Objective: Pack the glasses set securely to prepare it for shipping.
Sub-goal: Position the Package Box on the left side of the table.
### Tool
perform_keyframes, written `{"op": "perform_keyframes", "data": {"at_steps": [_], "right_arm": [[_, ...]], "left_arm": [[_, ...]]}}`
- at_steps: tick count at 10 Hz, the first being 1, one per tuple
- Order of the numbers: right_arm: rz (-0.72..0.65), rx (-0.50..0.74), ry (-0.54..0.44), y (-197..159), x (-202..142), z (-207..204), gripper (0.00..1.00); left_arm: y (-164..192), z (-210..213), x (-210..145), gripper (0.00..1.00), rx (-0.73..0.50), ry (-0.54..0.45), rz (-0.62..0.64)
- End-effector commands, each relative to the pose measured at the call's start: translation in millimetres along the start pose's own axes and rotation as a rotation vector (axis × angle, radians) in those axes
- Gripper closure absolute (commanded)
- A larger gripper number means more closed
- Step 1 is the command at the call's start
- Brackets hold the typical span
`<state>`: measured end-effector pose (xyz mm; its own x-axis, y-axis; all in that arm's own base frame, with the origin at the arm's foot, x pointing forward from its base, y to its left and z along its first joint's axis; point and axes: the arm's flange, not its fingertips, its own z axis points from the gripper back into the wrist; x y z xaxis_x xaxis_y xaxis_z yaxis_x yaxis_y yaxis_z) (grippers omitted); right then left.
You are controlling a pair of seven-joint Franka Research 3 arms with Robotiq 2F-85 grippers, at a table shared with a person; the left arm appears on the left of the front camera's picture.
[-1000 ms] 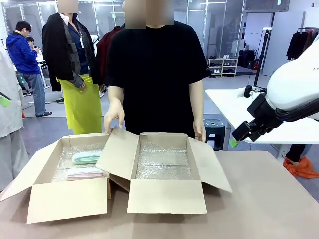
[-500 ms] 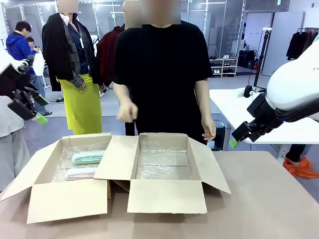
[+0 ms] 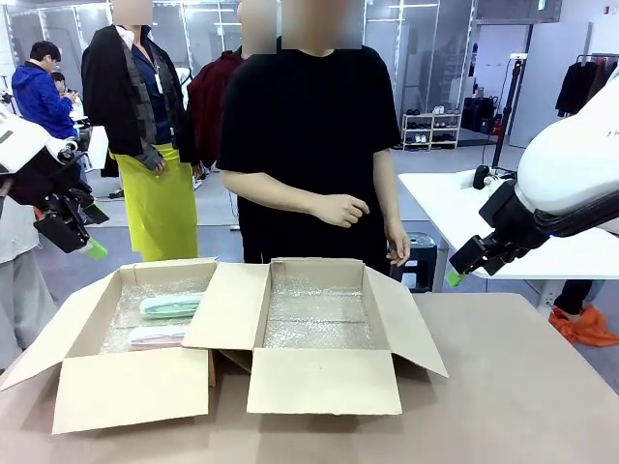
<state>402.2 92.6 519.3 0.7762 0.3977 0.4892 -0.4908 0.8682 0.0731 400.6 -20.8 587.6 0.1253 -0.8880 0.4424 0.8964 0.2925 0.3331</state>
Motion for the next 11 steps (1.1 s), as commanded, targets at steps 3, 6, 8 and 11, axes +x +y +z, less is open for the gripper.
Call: {"op": "perform_keyframes", "data": {"at_steps": [3, 6, 8, 11], "right_arm": [[-0.001, -0.009, -0.005, 0.7, 1.5, 0.3, 0.0], [-0.001, -0.009, -0.005, 0.7, 1.5, 0.3, 0.0], [-0.001, -0.009, -0.005, 0.7, 1.5, 0.3, 0.0], [-0.001, -0.009, -0.005, 0.7, 1.5, 0.3, 0.0]], "left_arm": [[0.9, 3.9, 0.5, 0.0, 0.02, 0.008, -0.007], [0.9, 3.9, 0.5, 0.0, 0.02, 0.008, -0.007], [0.9, 3.9, 0.5, 0.0, 0.02, 0.008, -0.007], [0.9, 3.9, 0.5, 0.0, 0.02, 0.008, -0.007]]}}
